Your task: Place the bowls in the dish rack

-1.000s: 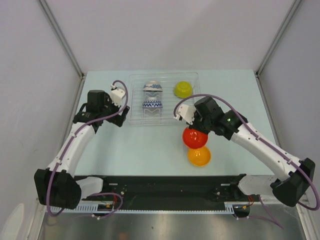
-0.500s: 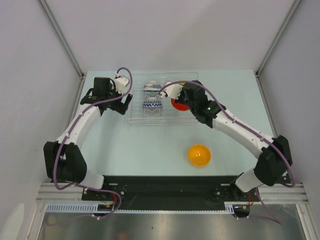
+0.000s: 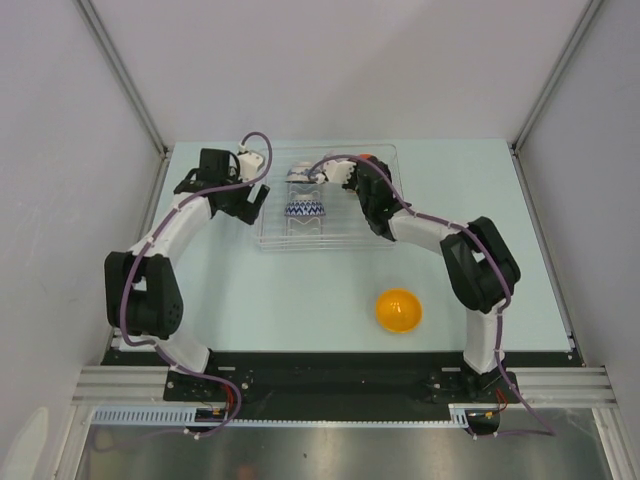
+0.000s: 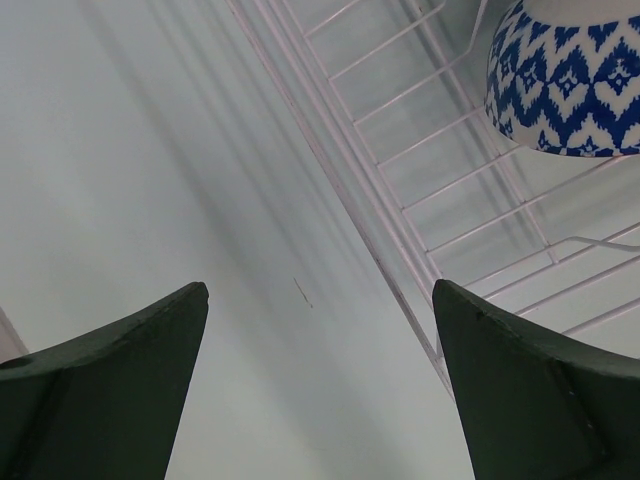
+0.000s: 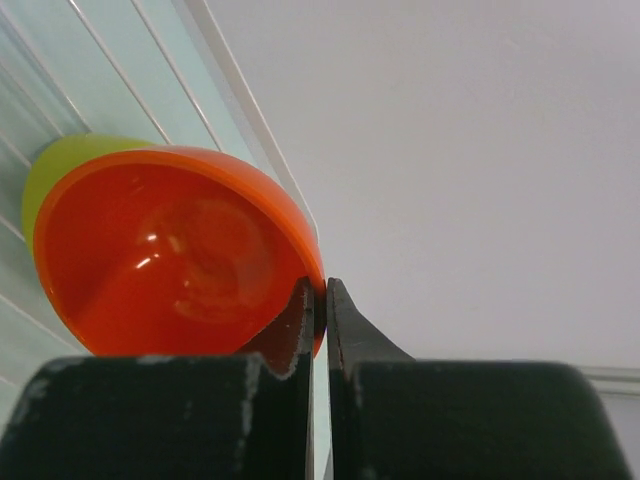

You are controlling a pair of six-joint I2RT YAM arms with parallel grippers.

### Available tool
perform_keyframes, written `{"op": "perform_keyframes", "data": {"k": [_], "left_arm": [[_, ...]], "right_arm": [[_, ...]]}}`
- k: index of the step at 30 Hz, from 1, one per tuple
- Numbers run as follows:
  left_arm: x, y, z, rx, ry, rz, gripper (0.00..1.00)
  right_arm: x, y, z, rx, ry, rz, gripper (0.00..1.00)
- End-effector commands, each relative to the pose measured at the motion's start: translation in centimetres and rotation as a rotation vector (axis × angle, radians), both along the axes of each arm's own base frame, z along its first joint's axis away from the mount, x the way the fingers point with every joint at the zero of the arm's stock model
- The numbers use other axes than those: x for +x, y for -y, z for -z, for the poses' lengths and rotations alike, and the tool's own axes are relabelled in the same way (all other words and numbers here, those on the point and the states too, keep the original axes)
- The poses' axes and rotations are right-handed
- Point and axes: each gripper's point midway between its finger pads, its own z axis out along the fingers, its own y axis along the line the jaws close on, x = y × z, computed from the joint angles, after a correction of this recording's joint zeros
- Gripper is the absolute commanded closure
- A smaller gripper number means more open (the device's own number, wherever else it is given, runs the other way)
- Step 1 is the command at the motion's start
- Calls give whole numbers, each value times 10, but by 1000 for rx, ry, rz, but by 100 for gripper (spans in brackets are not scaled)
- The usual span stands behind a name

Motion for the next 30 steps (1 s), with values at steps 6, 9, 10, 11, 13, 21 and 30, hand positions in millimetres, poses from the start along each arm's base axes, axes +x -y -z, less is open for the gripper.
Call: {"op": "perform_keyframes", "data": {"k": [6,9,10,11,13,21,30], "left_arm": [[17,-4,-11,18,58,3,0],[17,-3,-10,14,55,9,0],[16,-3,-10,13,56,7,0],[16,-3,-10,12,55,9,0],[16,-3,-11,15,57,11,0],[16,-5,-16,27,63,13,0],[21,-5,-26,24,76,10,0]], "right_arm": [[16,-18,-44,-42,261,-36,100],[15,-23,-34,-70,244,-64,100],[15,-25,-32,-74,241,-76,100],[14,-28,-27,-93,232,-86,100],[14,-32,-18,-115,214,-109,100],[13,-43,5,-157,121,-186,100],[15,-48,27,-183,35,-228,100]]}}
